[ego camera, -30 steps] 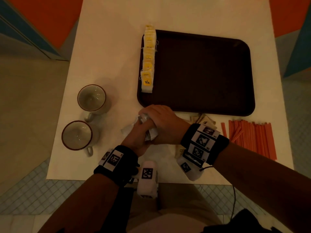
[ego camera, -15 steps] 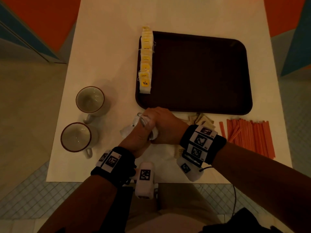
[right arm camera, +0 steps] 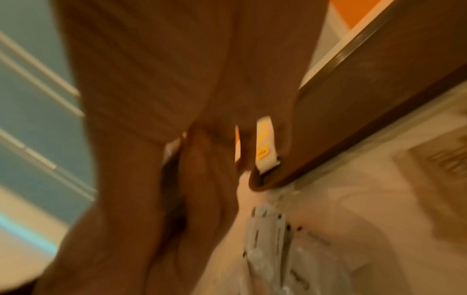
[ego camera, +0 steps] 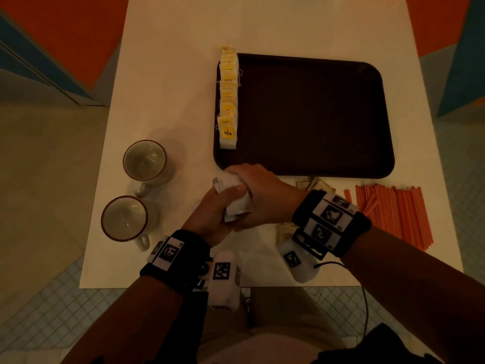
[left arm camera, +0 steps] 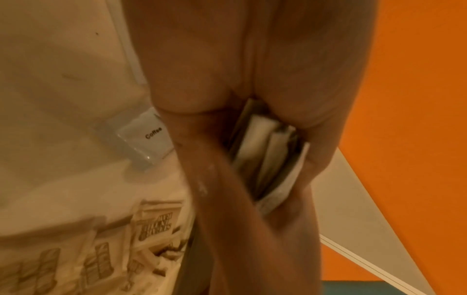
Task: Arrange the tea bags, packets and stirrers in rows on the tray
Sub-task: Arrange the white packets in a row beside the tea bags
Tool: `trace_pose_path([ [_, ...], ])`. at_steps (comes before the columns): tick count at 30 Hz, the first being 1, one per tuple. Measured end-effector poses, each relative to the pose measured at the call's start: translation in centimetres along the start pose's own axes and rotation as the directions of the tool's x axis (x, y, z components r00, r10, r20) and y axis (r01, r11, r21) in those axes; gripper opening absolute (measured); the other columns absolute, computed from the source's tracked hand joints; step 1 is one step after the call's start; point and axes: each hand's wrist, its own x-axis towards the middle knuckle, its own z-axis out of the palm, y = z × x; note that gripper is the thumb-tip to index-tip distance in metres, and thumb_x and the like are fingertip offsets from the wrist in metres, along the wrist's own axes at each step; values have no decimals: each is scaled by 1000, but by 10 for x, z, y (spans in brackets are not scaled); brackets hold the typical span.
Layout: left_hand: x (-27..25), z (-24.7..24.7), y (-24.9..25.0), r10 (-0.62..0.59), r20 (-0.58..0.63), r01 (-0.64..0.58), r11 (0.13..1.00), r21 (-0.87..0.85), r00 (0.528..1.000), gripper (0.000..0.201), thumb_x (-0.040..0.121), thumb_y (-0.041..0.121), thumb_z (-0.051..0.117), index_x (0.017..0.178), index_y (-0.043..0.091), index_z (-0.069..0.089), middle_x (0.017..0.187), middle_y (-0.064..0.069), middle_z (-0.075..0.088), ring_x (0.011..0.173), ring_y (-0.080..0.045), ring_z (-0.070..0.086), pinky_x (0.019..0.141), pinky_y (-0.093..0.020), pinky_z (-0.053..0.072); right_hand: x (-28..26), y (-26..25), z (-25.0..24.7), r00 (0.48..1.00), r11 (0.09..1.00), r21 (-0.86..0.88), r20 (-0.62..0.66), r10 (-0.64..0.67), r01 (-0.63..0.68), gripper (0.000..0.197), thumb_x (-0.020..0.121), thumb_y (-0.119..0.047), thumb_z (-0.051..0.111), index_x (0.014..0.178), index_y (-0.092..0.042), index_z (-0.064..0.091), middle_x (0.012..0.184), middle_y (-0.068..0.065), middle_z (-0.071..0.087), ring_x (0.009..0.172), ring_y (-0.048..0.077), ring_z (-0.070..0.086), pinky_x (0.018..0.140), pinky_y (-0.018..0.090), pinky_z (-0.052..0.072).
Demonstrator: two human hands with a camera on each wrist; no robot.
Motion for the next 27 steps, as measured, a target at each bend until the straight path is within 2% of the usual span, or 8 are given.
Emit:
trace_pose_path([
  [3, 1, -5, 0, -12, 23, 11, 1000, 8, 1000, 39, 83, 17, 58, 122, 11, 55, 108, -15, 65, 95, -30, 64, 73, -40, 57, -12, 8, -7, 1000, 974, 226, 1, 12, -12, 98, 63, -39, 82, 142, -23, 26, 136, -2, 36, 121, 12, 35, 102, 23, 33],
  [7, 2, -9, 1, -39, 50, 35, 997, 65, 998, 28, 81, 26, 62, 108, 19, 60, 87, 0, 70, 74, -15, 67, 63, -28, 56, -20, 12, -6, 982, 944, 326, -189, 20, 43, 67, 74, -31, 75, 134, -24, 45, 127, -7, 41, 105, -1, 44, 84, 2, 37],
  [11, 3, -12, 3, -32, 70, 23, 991, 131, 997, 90, 51, 66, 77, 119, 12, 55, 92, -5, 69, 79, -17, 67, 67, -30, 57, -17, 6, -2, 958, 959, 279, -284, 28, 54, 50, 73, -28, 76, 119, -19, 56, 118, -3, 43, 98, 3, 43, 79, -1, 33],
  [13, 5, -13, 5, -35, 65, 26, 991, 131, 997, 103, 38, 77, 73, 119, 14, 57, 95, -7, 69, 81, -18, 67, 70, -32, 57, -15, 3, -1, 954, 964, 262, -296, 42, 39, 45, 76, -27, 74, 116, -19, 57, 114, -4, 47, 98, 7, 45, 76, 1, 34],
  [17, 10, -14, 9, -42, 24, 39, 991, 131, 999, 75, 49, 83, 51, 96, 28, 72, 93, -5, 72, 83, -21, 67, 68, -30, 57, -11, -1, 2, 941, 975, 212, -338, 13, 63, 36, 84, -23, 65, 119, -18, 57, 109, -3, 54, 97, 12, 47, 74, 7, 33],
  [20, 11, -11, 13, -59, -4, 59, 988, 139, 998, 68, 65, 72, 31, 99, 26, 67, 91, -3, 74, 86, -22, 65, 70, -30, 57, -10, -4, 4, 929, 955, 293, -365, 63, 50, 34, 87, -21, 62, 120, -15, 56, 104, -8, 53, 92, 7, 47, 71, 7, 38],
  [24, 14, -8, 19, -86, -24, 88, 988, 123, 996, 49, 79, 58, 38, 97, 21, 66, 86, -5, 72, 78, -18, 67, 72, -33, 56, -9, -4, 0, 918, 855, 516, -357, 172, 40, 29, 87, -15, 61, 116, -14, 57, 102, -5, 61, 90, 7, 58, 78, 15, 49],
  [27, 21, -8, 21, -105, -62, 109, 991, 80, 993, 39, 90, 42, 46, 112, 13, 61, 87, -8, 67, 70, -17, 66, 65, -33, 54, -9, 0, -15, 901, 699, 711, -349, 258, 75, 27, 86, -8, 61, 109, -18, 53, 98, -8, 58, 89, 7, 62, 79, 24, 57],
])
